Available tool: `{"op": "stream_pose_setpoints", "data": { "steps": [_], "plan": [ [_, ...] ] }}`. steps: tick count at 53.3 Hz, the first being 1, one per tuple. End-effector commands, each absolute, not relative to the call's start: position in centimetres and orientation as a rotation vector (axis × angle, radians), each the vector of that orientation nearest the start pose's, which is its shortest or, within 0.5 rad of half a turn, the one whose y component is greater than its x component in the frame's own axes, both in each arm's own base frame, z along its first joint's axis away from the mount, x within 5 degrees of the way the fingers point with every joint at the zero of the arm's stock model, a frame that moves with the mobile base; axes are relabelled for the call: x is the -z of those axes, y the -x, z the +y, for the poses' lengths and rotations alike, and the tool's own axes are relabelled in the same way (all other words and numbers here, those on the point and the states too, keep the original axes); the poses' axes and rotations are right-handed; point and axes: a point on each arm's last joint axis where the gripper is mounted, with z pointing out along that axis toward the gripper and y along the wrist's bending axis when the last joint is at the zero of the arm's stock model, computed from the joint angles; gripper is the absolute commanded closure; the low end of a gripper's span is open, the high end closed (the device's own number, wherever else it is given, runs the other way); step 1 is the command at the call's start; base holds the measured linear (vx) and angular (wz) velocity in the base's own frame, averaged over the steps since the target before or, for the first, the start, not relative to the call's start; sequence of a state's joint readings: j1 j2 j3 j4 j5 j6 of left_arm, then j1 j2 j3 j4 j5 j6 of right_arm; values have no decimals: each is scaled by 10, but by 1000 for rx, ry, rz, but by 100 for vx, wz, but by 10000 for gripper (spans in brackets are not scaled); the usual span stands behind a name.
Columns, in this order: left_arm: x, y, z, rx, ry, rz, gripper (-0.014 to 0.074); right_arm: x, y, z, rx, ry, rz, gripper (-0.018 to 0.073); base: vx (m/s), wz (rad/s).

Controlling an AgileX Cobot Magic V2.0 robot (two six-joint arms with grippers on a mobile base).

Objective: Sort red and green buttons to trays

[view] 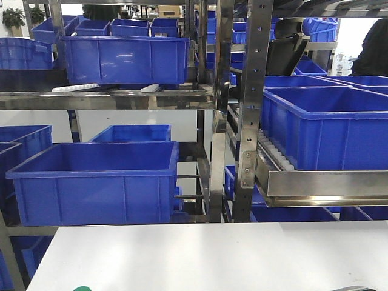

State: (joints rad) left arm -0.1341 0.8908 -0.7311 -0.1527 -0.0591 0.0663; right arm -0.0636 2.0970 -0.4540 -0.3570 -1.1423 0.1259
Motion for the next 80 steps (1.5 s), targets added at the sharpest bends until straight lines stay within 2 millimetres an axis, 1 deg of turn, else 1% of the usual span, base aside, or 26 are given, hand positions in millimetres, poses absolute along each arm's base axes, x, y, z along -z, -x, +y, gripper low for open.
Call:
{"op": "stream_pose_setpoints", "data": {
  "steps": [1, 4, 6, 11, 16, 20, 25, 29, 33, 41, 45, 48, 52, 57, 65, 66, 80],
  "plan": [
    [-391, -191, -24, 177, -5, 1456, 16, -89, -291, 13, -299, 190, 1742, 369, 0, 0],
    [-391, -191, -24, 177, -5, 1458, 16, -89, -290, 15, -309, 203, 1740, 510, 0, 0],
    [-391, -191, -24, 176, -6, 1463, 16, -90, -290, 16, -318, 216, 1737, 576, 0, 0],
    [-388, -191, -24, 168, -22, 1494, 16, -94, -289, 20, -347, 264, 1720, 575, 0, 0],
    [-380, -191, -26, 139, -69, 1572, 16, -108, -288, 22, -357, 305, 1672, 573, 0, 0],
    [-373, -191, -27, 129, -94, 1654, 16, -127, -287, 24, -352, 334, 1609, 572, 0, 0],
    [-358, -189, -27, 120, -120, 1758, 16, -155, -285, 24, -333, 343, 1533, 571, 0, 0],
    [-339, -188, -27, 85, -168, 1833, 19, -180, -281, 24, -330, 331, 1498, 571, 0, 0],
    [-310, -185, -27, 79, -176, 1894, 26, -205, -274, 23, -315, 318, 1485, 570, 0, 0],
    [-253, -172, -24, 135, -63, 1949, 41, -247, -252, 24, -244, 375, 1449, 570, 0, 0],
    [-231, -164, -22, 140, -23, 1932, 41, -264, -241, 25, -229, 383, 1422, 570, 0, 0],
    [-221, -160, -21, 134, -8, 1897, 41, -275, -233, 25, -220, 379, 1399, 570, 0, 0],
    [-219, -161, -22, 139, 6, 1830, 41, -286, -224, 25, -222, 376, 1362, 570, 0, 0],
    [-215, -169, -28, 140, -52, 1811, 41, -294, -218, 26, -214, 381, 1327, 570, 0, 0],
    [-192, -185, -41, 217, -125, 1880, 41, -297, -217, 26, -211, 380, 1316, 570, 0, 0],
    [-166, -204, -60, 352, -241, 1813, 41, -297, -217, 26, -211, 380, 1316, 570, 0, 0],
    [-126, -218, -66, 410, -231, 1788, 41, -297, -217, 26, -210, 381, 1316, 570, 0, 0]
  ]
}}
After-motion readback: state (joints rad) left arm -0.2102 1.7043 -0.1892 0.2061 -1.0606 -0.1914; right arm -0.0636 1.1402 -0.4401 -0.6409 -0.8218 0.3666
